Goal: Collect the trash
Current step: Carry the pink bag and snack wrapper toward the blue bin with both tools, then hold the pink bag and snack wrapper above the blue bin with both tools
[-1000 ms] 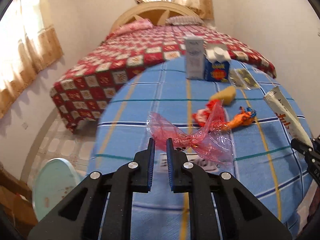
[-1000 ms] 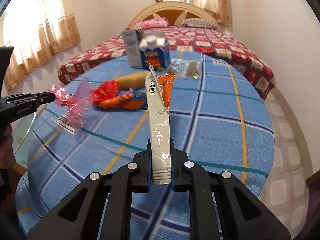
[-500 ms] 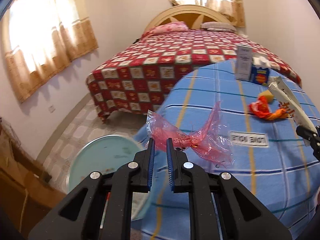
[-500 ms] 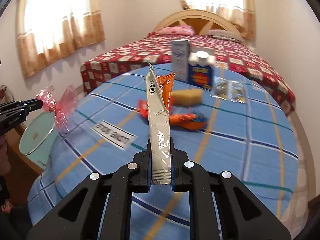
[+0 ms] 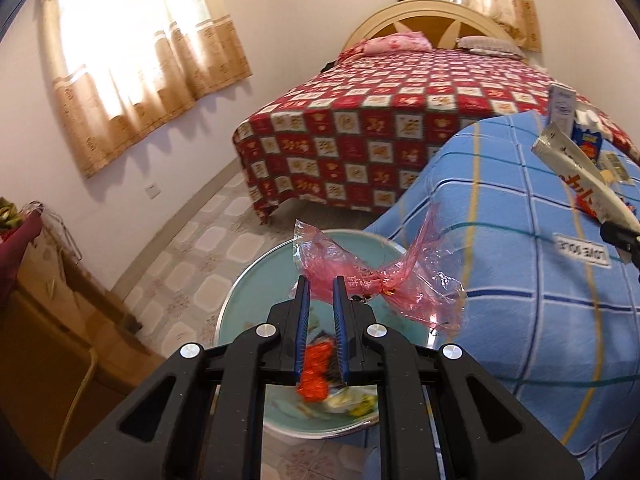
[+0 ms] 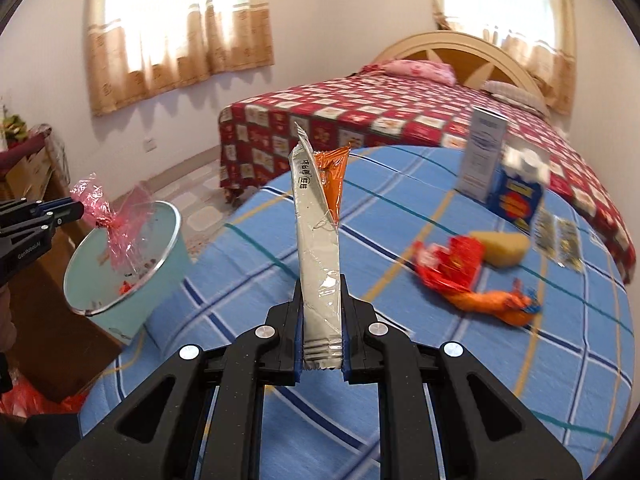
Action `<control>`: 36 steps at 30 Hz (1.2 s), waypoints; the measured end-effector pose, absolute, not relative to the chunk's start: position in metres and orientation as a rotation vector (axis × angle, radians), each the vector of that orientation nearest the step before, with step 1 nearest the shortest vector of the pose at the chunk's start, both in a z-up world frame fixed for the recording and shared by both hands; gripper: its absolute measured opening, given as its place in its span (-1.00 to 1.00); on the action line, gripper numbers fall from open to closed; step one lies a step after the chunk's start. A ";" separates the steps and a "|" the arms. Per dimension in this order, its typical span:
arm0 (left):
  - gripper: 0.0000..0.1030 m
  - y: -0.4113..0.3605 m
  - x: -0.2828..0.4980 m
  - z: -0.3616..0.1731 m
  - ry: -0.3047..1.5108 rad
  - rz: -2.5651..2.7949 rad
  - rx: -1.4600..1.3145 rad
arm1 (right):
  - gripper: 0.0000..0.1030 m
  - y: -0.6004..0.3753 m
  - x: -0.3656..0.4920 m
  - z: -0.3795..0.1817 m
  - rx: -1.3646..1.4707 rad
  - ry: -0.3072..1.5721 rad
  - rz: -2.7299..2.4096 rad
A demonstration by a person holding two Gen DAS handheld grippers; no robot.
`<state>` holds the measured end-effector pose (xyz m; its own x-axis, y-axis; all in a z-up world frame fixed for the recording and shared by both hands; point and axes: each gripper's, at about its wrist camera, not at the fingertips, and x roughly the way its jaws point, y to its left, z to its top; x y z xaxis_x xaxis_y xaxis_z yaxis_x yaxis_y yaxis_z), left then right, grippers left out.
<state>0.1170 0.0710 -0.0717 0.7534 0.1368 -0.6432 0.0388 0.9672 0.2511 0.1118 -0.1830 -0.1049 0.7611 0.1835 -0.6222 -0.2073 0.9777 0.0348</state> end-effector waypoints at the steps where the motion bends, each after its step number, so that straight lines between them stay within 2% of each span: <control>1: -0.77 0.075 0.117 -0.072 0.719 0.061 0.256 | -0.72 -0.176 0.115 -0.105 -0.045 0.674 0.222; 36: -0.77 0.157 0.118 -0.078 0.757 0.245 0.217 | -0.72 -0.055 0.155 -0.107 -0.226 0.699 0.418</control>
<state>0.1185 0.1567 -0.0780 0.7010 0.2959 -0.6488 -0.1412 0.9494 0.2805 0.1553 -0.0553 -0.1067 0.6878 0.2954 -0.6631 -0.4440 0.8939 -0.0624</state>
